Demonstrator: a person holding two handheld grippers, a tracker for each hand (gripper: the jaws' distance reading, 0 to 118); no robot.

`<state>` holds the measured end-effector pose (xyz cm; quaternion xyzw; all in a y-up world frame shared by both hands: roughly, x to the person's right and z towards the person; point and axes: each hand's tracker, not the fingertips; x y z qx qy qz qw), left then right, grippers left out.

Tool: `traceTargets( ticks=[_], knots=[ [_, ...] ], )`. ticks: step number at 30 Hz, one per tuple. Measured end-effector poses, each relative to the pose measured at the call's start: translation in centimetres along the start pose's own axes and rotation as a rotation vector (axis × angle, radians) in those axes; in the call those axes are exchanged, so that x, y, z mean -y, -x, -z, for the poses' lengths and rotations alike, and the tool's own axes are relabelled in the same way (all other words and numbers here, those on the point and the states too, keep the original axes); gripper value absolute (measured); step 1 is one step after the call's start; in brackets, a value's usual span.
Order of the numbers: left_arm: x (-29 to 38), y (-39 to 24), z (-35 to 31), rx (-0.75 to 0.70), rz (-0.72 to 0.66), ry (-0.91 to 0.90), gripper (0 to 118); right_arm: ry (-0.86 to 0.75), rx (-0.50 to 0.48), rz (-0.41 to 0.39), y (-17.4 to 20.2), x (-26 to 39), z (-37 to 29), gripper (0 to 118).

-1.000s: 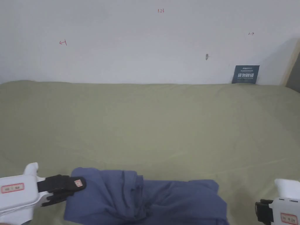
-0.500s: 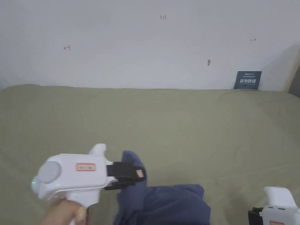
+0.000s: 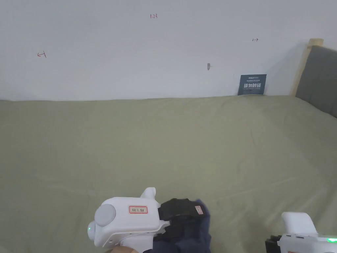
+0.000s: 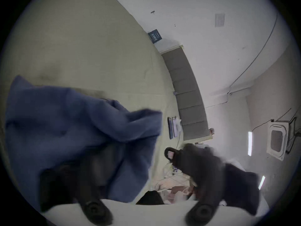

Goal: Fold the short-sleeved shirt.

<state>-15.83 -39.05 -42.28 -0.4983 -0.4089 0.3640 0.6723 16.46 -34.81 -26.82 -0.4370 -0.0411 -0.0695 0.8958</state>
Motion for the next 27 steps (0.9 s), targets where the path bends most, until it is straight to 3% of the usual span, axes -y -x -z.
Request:
traceTargets(
  ticks=[1,7,8,11,12,19,23,27],
  knots=[
    [0.1,0.0,-0.6,0.021,0.025,-0.038,111,0.004,-0.003,0.001,0.0,0.1,0.1,7],
    [1.5,1.4,-4.6,0.151,-0.013,-0.194,107,0.016,-0.019,-0.009,0.8,0.2,0.3,7],
    [1.8,1.9,-4.7,0.164,-0.022,-0.189,100,0.013,-0.022,-0.011,0.8,0.2,0.2,7],
    [3.6,2.6,-4.0,0.141,-0.007,-0.164,26,0.001,-0.031,-0.009,1.0,0.1,-0.1,7],
    [4.2,2.2,-3.0,0.084,0.012,-0.139,14,0.000,-0.032,-0.007,1.0,0.0,-0.2,7],
    [8.0,3.8,4.5,-0.102,-0.007,-0.038,9,-0.030,-0.042,0.022,1.5,-0.3,-0.5,7],
    [8.5,3.5,5.0,-0.040,-0.077,-0.095,9,-0.027,-0.038,0.009,1.8,-0.6,-0.3,7],
    [7.9,0.9,2.2,-0.038,0.030,-0.097,9,-0.025,-0.045,0.009,2.6,-1.2,0.0,7]
  ],
)
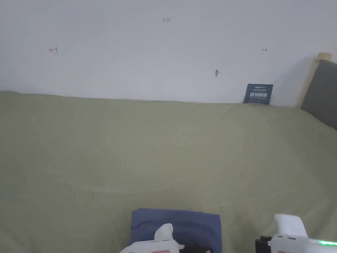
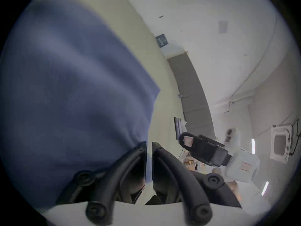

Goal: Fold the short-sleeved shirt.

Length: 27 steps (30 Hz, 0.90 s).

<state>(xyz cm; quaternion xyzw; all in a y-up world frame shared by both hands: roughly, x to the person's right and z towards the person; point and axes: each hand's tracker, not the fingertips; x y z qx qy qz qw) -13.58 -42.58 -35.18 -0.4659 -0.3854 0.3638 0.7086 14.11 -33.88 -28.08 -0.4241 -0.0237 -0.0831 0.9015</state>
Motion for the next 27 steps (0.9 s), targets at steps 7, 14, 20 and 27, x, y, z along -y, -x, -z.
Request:
traceTargets(
  ticks=[7,14,20,27],
  knots=[
    [-4.7,0.8,-11.6,-0.018,0.085,-0.165,9,0.034,-0.123,-0.096,6.0,-2.8,1.9,7],
    [-6.6,6.3,-18.2,-0.095,-0.031,-0.216,9,0.185,-0.180,-0.165,11.6,-4.7,8.1,6],
    [-6.7,10.1,-17.7,0.007,-0.154,-0.167,22,0.208,-0.112,-0.191,11.6,-3.0,10.4,6],
    [-7.9,11.7,-12.5,0.163,-0.174,-0.015,113,0.211,-0.128,-0.181,11.3,-3.2,10.5,6]
  ],
)
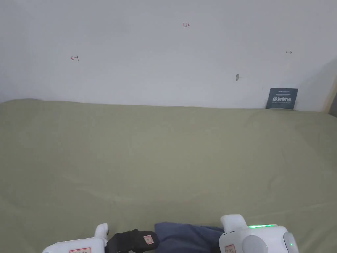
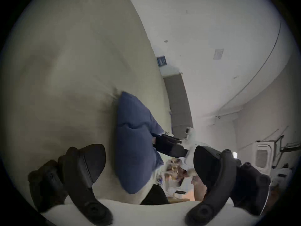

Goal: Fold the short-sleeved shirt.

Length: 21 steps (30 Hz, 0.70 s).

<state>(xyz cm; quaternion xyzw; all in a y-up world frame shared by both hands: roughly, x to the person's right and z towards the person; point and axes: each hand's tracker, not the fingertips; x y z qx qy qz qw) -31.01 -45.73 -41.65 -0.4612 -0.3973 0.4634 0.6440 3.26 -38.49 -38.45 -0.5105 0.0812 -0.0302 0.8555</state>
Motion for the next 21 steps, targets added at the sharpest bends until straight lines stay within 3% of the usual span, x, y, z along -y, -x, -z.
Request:
traceTargets(
  ticks=[3,5,7,8,9,10,11,13,21],
  knots=[
    [0.4,-0.1,3.1,-0.100,0.030,0.097,113,-0.008,-0.001,0.001,0.0,0.1,0.0,6],
    [0.5,0.0,4.3,-0.012,0.059,0.122,110,-0.013,-0.010,0.011,-0.2,0.3,-0.1,6],
    [0.3,0.0,5.4,-0.026,0.048,0.156,107,-0.018,-0.020,0.025,-0.5,0.4,0.0,6],
    [0.2,0.1,5.8,-0.032,0.042,0.164,100,-0.021,-0.023,0.032,-0.6,0.5,0.0,6],
    [0.2,0.2,6.0,-0.060,0.031,0.147,76,-0.026,-0.024,0.035,-0.4,0.5,-0.2,6],
    [0.0,0.6,5.8,-0.123,0.004,0.123,42,-0.031,-0.024,0.036,-0.4,0.6,-0.3,6],
    [0.2,1.4,5.9,-0.187,-0.009,0.111,28,-0.036,-0.024,0.042,-0.5,0.7,-0.4,6],
    [0.7,1.7,5.2,-0.068,-0.013,0.080,28,-0.039,-0.027,0.055,-0.4,0.7,-0.5,6],
    [0.0,-0.7,1.2,-0.118,0.097,0.053,28,-0.126,0.000,0.041,3.9,0.2,-3.0,7]
  ],
)
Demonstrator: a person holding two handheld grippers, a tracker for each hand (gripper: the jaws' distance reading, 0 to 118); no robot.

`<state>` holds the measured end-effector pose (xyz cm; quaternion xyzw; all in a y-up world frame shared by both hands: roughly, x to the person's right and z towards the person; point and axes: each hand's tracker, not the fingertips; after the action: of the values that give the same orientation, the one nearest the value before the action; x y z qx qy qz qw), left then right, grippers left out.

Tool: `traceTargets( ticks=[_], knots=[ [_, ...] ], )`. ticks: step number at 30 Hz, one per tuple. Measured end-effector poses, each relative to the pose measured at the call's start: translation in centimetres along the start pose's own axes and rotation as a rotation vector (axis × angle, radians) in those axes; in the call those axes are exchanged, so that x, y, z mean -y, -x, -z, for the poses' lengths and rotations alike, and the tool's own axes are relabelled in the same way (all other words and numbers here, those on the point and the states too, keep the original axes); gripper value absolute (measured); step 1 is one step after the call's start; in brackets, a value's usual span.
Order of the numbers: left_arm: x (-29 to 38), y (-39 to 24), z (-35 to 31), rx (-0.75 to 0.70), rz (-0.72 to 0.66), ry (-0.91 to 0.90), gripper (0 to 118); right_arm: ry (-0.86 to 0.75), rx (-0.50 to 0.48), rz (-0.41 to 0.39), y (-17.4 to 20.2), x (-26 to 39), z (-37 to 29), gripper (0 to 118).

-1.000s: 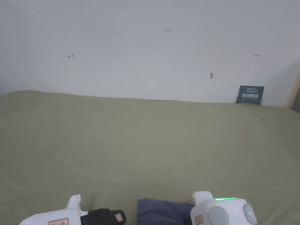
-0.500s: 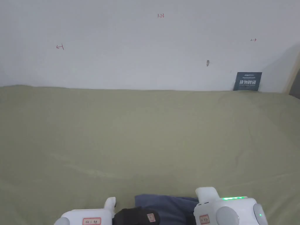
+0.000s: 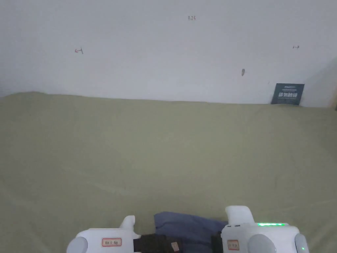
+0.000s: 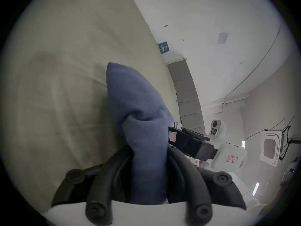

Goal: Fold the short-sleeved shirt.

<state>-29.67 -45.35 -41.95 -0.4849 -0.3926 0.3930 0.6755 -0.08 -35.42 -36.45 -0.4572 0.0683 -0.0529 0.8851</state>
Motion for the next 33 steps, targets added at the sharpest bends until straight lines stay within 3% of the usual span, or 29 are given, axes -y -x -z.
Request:
traceTargets(
  ticks=[6,9,12,16,20,23,26,27,30,32,33],
  knots=[
    [-3.6,0.8,-9.7,-0.088,0.064,-0.066,28,-0.203,0.098,-0.065,9.7,-1.3,-0.3,7],
    [-5.5,2.3,-16.6,-0.180,0.071,-0.110,28,-0.218,0.155,-0.035,16.4,-2.5,1.5,7],
    [-7.5,4.3,-24.6,-0.288,0.096,-0.134,28,-0.234,0.143,-0.024,23.1,-3.6,3.4,8],
    [-9.9,5.7,-35.4,-0.418,0.085,-0.174,28,-0.356,0.159,0.063,31.4,-3.5,4.1,9],
    [-12.3,8.5,-45.0,-0.578,0.087,-0.198,28,-0.422,0.063,0.070,38.5,-2.8,4.5,10],
    [-13.6,10.4,-50.2,-0.717,0.057,-0.178,28,-0.432,-0.009,-0.020,42.8,-2.5,5.3,10],
    [-12.9,11.1,-52.2,-0.741,0.030,-0.208,28,-0.413,-0.060,-0.071,45.5,-2.2,6.5,10],
    [-12.8,11.6,-52.6,-0.732,0.043,-0.215,37,-0.401,-0.069,-0.095,46.1,-2.2,6.9,10],
    [-12.8,13.1,-54.0,-0.833,0.008,-0.263,118,-0.334,-0.100,-0.084,46.8,-2.5,8.0,10],
    [-11.9,11.9,-54.5,-0.902,0.027,-0.313,116,-0.320,-0.083,-0.086,46.6,-2.6,8.1,10],
    [-11.2,10.8,-55.3,-0.935,0.061,-0.338,100,-0.314,-0.083,-0.092,46.2,-2.5,8.1,10]
  ],
)
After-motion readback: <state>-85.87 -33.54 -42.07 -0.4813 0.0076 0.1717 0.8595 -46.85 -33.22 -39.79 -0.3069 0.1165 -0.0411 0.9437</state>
